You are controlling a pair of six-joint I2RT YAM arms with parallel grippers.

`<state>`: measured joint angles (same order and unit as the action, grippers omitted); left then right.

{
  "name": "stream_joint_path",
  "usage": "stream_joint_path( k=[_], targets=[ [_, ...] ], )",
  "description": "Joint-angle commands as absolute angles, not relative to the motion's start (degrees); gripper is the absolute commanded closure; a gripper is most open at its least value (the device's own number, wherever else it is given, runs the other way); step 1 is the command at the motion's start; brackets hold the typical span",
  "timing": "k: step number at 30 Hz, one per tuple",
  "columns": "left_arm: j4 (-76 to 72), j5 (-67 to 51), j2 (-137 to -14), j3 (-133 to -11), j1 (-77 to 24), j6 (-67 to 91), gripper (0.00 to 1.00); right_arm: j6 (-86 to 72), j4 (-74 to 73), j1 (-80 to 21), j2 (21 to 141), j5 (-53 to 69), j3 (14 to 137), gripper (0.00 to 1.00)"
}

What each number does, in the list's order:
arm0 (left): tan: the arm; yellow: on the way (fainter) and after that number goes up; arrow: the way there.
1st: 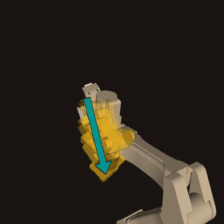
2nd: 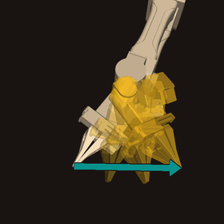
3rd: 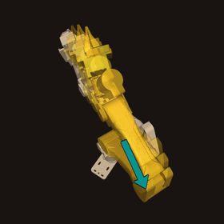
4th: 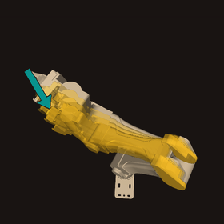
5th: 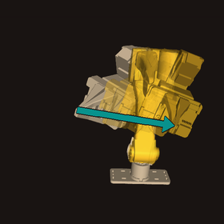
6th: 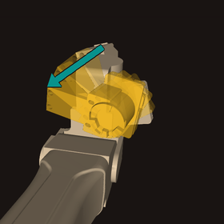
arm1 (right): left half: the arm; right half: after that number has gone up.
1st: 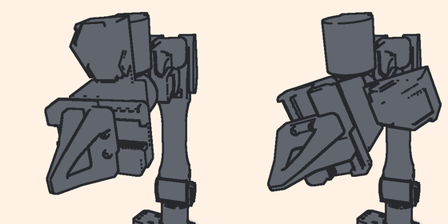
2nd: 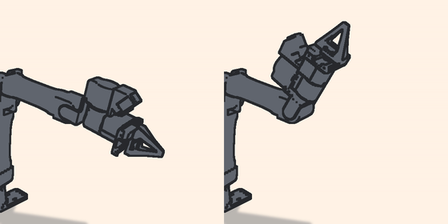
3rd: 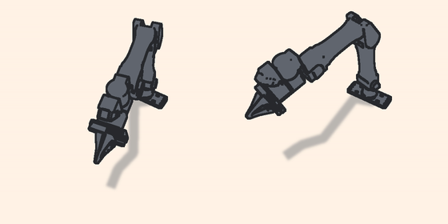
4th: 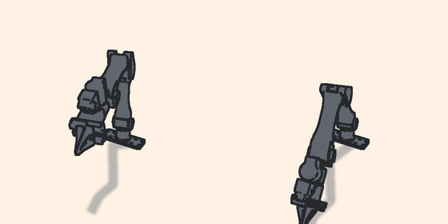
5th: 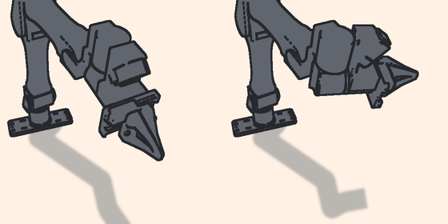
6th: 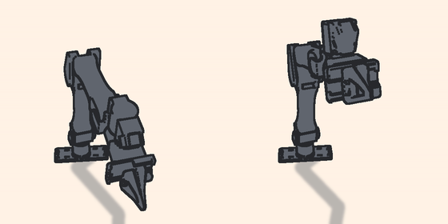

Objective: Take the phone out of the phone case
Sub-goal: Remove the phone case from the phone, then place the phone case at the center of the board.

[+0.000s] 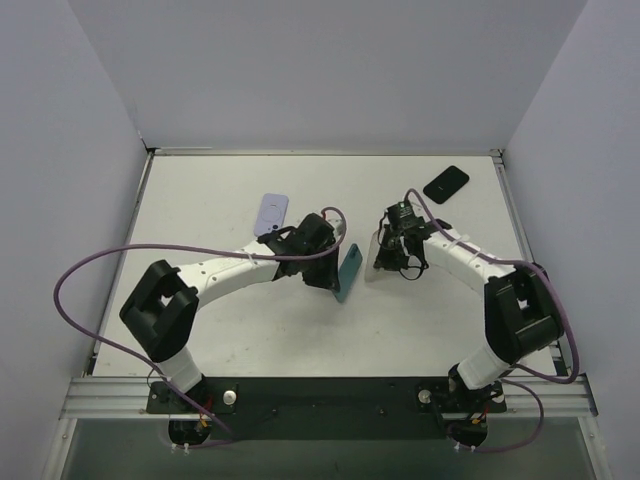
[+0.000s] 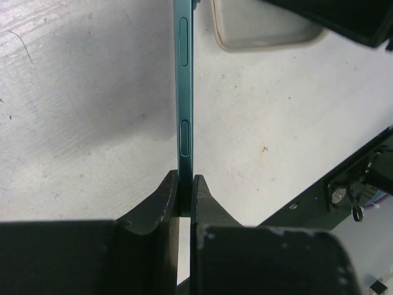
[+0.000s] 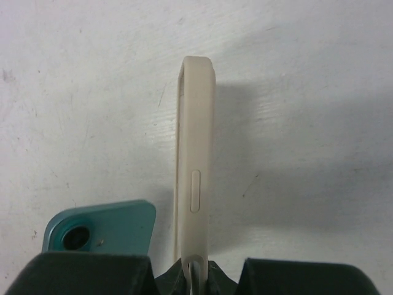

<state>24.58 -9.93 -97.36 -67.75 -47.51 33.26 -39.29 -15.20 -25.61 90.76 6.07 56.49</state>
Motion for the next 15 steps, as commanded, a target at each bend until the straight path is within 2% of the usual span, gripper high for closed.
stream_joint_path(
  k=[1,5,10,15],
  targets=[
    [23.6,-13.4,-92.1,-69.8,-45.8,33.6,1.0,-37.9,-15.6,-21.4,87.2,7.8,57.4,1.0],
    [23.1,-16.7,-91.2,-70.0,-43.1,33.8,1.0,-37.1,-14.2,-14.0,83.6,10.5,54.1,1.0],
    [23.7,-17.7,-90.9,-71.9,-39.4,32.9,1.0,-37.6,-10.9,1.6,77.7,15.2,46.6,1.0],
    [27.2,-13.8,-93.8,-77.2,-36.7,29.6,1.0,-40.7,-4.4,15.2,74.9,20.8,39.8,1.0]
  ],
)
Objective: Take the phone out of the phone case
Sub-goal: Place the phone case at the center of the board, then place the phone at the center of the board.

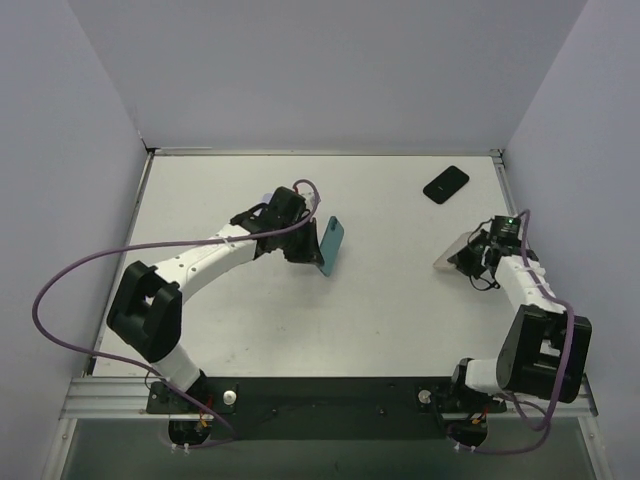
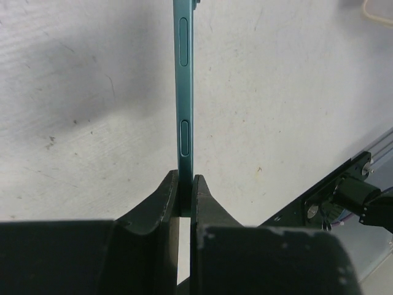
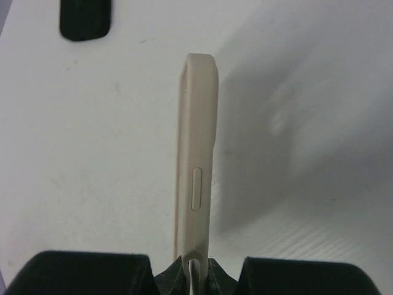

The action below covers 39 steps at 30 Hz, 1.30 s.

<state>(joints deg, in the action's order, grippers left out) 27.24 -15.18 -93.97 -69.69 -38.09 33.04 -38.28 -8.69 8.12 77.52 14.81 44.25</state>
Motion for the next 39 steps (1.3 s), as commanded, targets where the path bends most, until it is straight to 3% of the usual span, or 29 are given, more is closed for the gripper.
stream_joint_path(
  k=[1,7,15,17,18,19,23,31,39],
  targets=[
    [29.1,-11.5,-94.4,-79.5,-36.5,28.8,1.0,-41.2,-2.4,19.1,74.7,22.3,38.6,1.0],
    [32.2,-3.0,-100.9,-90.7,-35.1,25.6,1.0,-43.4,2.9,26.9,77.8,23.7,39.4,1.0],
    [37.4,6.3,-116.3,-108.1,-35.2,21.2,1.0,-44.1,6.2,29.3,86.1,25.0,40.7,1.0],
    [37.6,8.4,-118.5,-110.5,-35.1,20.7,1.0,-43.9,3.3,29.3,87.2,22.8,40.8,0.84],
    [38.0,9.0,-120.7,-113.3,-35.2,20.2,1.0,-43.9,0.7,29.4,86.9,20.2,40.7,0.58],
    [38.9,10.6,-121.9,-114.8,-35.2,20.0,1.0,-43.8,0.1,29.2,85.7,18.8,40.0,0.44],
    [41.8,20.3,-127.2,-121.5,-37.5,17.0,1.0,-42.1,-4.9,28.6,78.7,12.6,37.4,0.04],
    [45.2,39.9,-139.2,-133.8,-42.5,8.4,1.0,-39.0,-12.9,23.8,64.1,8.1,36.6,0.0],
    [45.5,42.8,-148.4,-142.3,-44.5,4.7,0.99,-39.0,-15.1,19.3,62.5,8.6,38.5,0.0]
  ],
)
